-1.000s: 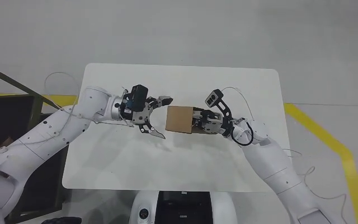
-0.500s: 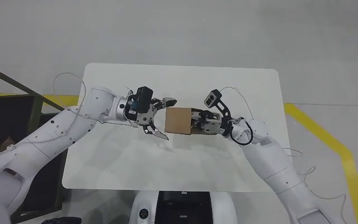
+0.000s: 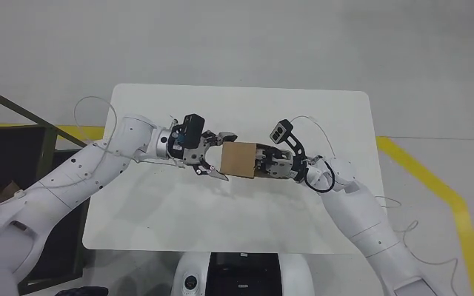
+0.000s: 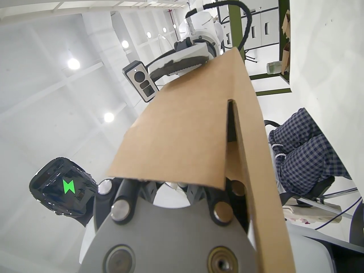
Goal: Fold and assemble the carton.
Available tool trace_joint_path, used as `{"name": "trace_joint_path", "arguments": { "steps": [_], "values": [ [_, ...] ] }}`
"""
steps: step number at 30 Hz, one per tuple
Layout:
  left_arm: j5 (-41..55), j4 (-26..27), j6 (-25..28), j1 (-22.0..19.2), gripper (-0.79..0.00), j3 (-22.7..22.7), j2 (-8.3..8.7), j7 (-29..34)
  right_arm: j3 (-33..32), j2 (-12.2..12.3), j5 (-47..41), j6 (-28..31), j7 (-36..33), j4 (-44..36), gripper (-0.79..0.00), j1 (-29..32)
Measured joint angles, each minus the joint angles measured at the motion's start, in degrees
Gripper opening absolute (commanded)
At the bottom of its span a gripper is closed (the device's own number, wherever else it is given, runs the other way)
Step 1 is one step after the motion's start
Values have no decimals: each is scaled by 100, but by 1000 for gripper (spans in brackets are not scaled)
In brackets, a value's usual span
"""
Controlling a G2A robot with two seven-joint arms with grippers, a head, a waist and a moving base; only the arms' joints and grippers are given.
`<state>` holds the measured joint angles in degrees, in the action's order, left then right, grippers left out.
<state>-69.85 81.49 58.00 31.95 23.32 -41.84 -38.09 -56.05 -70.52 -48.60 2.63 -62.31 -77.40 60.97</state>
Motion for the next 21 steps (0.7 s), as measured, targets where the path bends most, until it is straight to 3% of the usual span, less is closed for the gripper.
{"name": "trace_joint_path", "arguments": {
  "steps": [11, 21],
  "values": [
    [70, -3, 0, 13, -477, -16, -27, 47, -51, -11, 80, -49, -5, -39, -785, 21],
    [195, -106, 0, 117, -499, -5, 50, -81, -229, 6, 158, -43, 35, 41, -785, 14]
  ]
}}
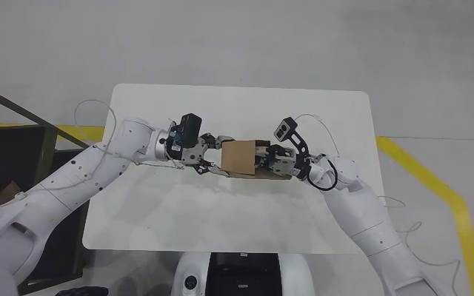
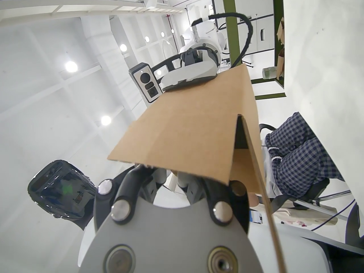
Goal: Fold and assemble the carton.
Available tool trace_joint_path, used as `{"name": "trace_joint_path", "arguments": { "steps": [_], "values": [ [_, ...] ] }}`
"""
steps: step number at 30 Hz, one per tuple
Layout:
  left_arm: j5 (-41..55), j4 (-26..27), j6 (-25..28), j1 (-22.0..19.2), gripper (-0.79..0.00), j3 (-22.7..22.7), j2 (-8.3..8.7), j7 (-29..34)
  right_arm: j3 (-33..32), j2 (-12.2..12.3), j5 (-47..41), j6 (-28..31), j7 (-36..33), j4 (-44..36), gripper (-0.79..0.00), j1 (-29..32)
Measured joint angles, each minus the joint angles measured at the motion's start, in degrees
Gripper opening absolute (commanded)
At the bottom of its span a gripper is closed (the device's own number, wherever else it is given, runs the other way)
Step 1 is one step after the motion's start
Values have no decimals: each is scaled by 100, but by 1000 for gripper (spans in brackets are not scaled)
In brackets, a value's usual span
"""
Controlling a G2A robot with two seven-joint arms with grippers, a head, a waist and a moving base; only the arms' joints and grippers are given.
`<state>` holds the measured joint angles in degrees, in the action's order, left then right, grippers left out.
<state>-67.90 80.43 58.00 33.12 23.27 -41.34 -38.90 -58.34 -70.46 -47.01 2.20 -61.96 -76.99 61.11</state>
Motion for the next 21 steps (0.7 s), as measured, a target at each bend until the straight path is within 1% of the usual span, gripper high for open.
{"name": "trace_joint_path", "arguments": {
  "steps": [6, 12, 18, 21],
  "values": [
    [99, -91, 0, 96, -502, 62, 95, -64, -291, 61, 150, 43, 91, 26, -785, 25],
    [117, -24, 1, 188, -505, 96, 186, -39, -671, 161, 496, 75, 186, -155, -785, 102],
    [178, 53, 0, 228, -514, 150, 250, 9, -1093, 252, 877, 165, 624, -300, -785, 182],
    [196, 118, 0, 249, -517, 179, 274, 7, -1066, 259, 1069, 86, 690, -378, -785, 167]
  ]
}}
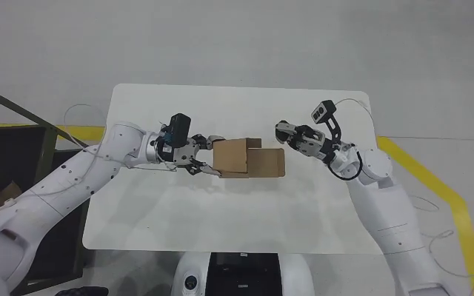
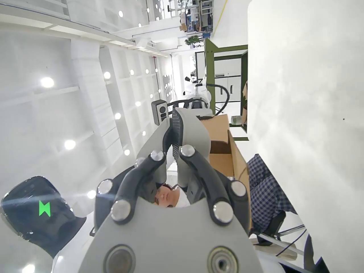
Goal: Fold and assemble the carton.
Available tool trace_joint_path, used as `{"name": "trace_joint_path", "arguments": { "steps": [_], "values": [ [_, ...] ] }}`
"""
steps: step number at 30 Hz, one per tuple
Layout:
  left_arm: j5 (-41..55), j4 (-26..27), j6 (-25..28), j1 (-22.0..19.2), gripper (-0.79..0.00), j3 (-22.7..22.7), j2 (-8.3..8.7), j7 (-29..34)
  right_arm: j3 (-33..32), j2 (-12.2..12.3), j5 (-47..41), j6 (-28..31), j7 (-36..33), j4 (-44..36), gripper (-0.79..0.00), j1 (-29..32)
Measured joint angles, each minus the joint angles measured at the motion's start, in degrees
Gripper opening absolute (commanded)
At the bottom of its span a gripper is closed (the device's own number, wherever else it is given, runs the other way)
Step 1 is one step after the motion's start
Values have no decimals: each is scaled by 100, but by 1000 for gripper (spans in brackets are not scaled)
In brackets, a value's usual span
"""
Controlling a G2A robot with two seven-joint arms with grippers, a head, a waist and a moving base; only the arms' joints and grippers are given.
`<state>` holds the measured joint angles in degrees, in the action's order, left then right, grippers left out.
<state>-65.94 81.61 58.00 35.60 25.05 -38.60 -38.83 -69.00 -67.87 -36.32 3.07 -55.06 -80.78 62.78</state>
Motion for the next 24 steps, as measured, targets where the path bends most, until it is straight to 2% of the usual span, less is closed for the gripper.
{"name": "trace_joint_path", "arguments": {
  "steps": [15, 24],
  "values": [
    [46, 16, 0, -13, -514, 0, -52, 116, 463, -38, 271, -178, -522, -448, -785, -128],
    [58, 0, 0, -32, -514, 27, -94, 126, 561, -22, 667, -260, -408, -543, -785, -142]
  ]
}}
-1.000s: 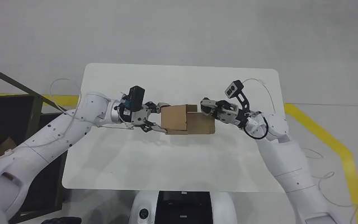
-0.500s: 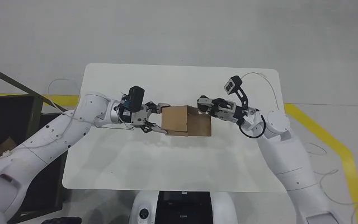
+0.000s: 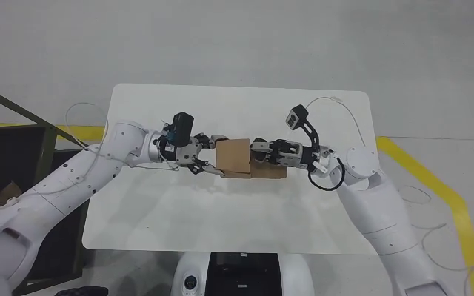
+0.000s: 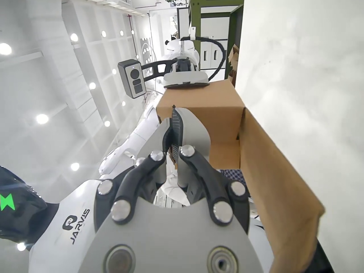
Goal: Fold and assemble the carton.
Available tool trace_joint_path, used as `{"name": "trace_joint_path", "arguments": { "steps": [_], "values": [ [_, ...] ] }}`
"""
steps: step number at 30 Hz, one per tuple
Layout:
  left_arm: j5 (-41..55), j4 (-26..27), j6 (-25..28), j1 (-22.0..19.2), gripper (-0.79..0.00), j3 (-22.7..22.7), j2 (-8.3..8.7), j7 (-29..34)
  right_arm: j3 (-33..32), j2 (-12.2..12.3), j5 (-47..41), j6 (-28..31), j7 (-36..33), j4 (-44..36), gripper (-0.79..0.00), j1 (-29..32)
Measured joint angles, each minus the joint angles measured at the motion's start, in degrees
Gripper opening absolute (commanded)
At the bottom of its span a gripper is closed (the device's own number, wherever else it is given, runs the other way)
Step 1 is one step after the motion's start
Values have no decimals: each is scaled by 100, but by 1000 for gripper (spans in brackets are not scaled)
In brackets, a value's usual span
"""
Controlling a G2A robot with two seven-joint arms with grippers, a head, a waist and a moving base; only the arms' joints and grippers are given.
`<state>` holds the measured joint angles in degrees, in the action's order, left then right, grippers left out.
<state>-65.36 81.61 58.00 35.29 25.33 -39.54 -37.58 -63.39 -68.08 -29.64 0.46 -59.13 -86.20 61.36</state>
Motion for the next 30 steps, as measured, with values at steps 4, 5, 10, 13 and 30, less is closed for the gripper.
{"name": "trace_joint_path", "arguments": {
  "steps": [4, 5, 10, 13, 30],
  "values": [
    [-9, -2, 0, 16, -514, 20, -7, 4, 50, -1, 28, -31, -15, -86, -785, 2],
    [-11, 0, 0, 20, -511, 23, -8, 4, 53, -1, 24, -33, -11, -105, -785, 3],
    [-23, -13, 0, 38, -508, 39, -21, -8, -233, 56, 93, -3, 107, -83, -785, 14],
    [-12, -66, 0, 62, -508, 62, -17, -52, -553, 134, 246, -64, 89, -91, -785, 97],
    [-41, -6, 0, 403, -533, 588, 80, -358, -971, 328, 698, -501, 135, -204, -785, 912]
  ]
}}
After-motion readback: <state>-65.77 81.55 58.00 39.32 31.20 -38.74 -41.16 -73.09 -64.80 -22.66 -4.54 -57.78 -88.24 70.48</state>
